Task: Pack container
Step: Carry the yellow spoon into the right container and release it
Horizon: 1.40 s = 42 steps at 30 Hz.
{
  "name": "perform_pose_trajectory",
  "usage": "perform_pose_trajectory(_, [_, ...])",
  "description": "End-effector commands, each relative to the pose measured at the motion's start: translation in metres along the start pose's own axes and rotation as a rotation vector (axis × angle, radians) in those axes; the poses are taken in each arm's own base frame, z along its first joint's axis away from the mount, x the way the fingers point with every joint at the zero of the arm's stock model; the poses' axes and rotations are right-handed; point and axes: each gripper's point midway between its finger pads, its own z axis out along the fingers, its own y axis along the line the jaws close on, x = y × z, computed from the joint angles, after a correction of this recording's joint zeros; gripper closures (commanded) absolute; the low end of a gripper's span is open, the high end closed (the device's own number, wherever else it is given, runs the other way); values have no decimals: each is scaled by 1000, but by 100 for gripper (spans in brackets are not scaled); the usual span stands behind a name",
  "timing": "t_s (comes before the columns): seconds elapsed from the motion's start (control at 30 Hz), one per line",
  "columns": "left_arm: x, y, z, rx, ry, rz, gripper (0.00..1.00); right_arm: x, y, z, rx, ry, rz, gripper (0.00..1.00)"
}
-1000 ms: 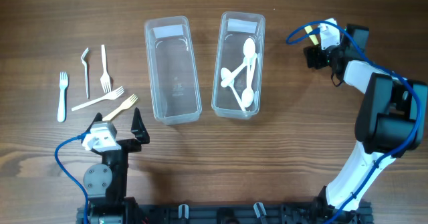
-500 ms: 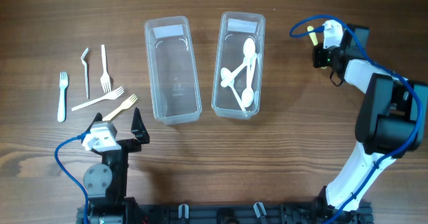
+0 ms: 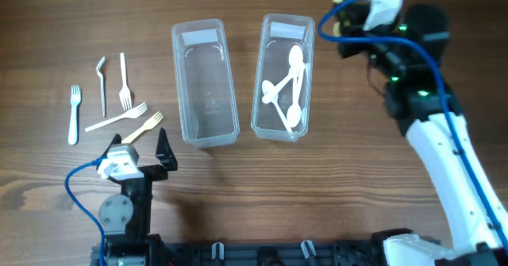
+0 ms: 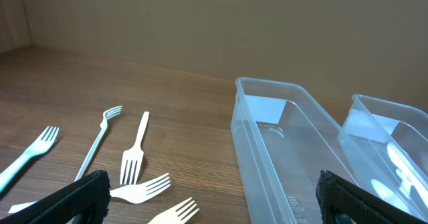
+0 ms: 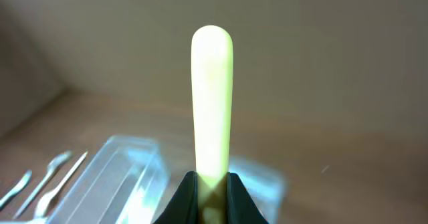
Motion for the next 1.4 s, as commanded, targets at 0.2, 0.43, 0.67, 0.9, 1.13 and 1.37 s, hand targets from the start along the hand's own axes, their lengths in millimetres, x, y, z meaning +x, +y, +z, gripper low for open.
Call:
perform_pose_trajectory(0.2, [1, 0, 0, 2, -1, 1, 0, 156, 3, 92, -1, 407, 340, 96])
perform_pose_trajectory(0.43, [1, 0, 0, 2, -1, 1, 0, 104, 21, 78, -98, 273, 258, 0])
perform_pose_trajectory(0.67, [1, 0, 0, 3, -1, 1, 0, -21, -42, -49, 297, -35, -115, 0])
perform_pose_trajectory(0.9, [1, 0, 0, 2, -1, 1, 0, -4, -142, -112, 796, 149, -291, 0])
perform_pose_trajectory(1.13, [1, 0, 0, 3, -1, 1, 0, 0, -143, -109, 794, 162, -292, 0])
perform_pose_trajectory(1.37, [1, 0, 0, 2, -1, 1, 0, 0, -143, -109, 794, 162, -292, 0])
